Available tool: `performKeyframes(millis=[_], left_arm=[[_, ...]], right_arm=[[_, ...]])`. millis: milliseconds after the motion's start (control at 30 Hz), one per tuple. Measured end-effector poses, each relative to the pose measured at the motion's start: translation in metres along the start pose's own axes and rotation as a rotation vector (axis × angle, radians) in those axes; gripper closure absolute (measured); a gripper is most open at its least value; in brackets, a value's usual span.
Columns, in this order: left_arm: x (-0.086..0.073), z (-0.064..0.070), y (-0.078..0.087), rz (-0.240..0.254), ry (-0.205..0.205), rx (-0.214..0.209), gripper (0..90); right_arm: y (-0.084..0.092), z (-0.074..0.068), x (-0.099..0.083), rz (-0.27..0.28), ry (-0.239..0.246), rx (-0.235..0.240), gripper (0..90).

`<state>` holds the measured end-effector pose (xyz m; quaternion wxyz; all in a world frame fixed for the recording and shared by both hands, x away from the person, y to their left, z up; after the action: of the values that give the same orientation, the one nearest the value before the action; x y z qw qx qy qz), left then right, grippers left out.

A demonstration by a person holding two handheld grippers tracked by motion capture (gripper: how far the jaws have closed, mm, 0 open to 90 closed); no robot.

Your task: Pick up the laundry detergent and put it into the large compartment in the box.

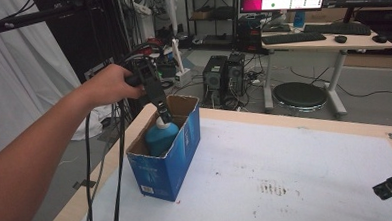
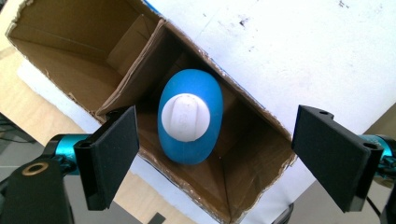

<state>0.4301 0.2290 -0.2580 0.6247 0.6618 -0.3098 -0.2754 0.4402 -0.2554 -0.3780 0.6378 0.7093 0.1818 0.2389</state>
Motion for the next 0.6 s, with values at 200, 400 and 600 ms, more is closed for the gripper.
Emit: performKeyframes(millis=[200,400,600], left_arm=[[0.004,0.009,0.004,0.012,-0.026,0.010,9.9],[0.011,0.023,0.008,0.018,-0.057,0.022,8.2],[0.021,0.036,0.010,0.032,-0.086,0.035,8.2]], right_arm=[[0.002,-0.002,-0.002,0.007,0.004,-0.003,3.6],[0.005,-0.003,-0.006,0.019,0.002,-0.001,3.6],[0.008,-0.005,-0.008,0.028,0.004,0.001,3.6]])
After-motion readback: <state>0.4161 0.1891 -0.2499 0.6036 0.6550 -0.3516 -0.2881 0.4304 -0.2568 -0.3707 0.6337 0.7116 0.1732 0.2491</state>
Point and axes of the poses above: each handheld gripper's, and its own axes: y roughly backward along the jaws, x roughly out of its top, z roughly to its right, the point moved 7 cm from there along -y, roughly forward along the jaws, and after that the axes turned 11 degrees about -z, right-handed, at the moved point
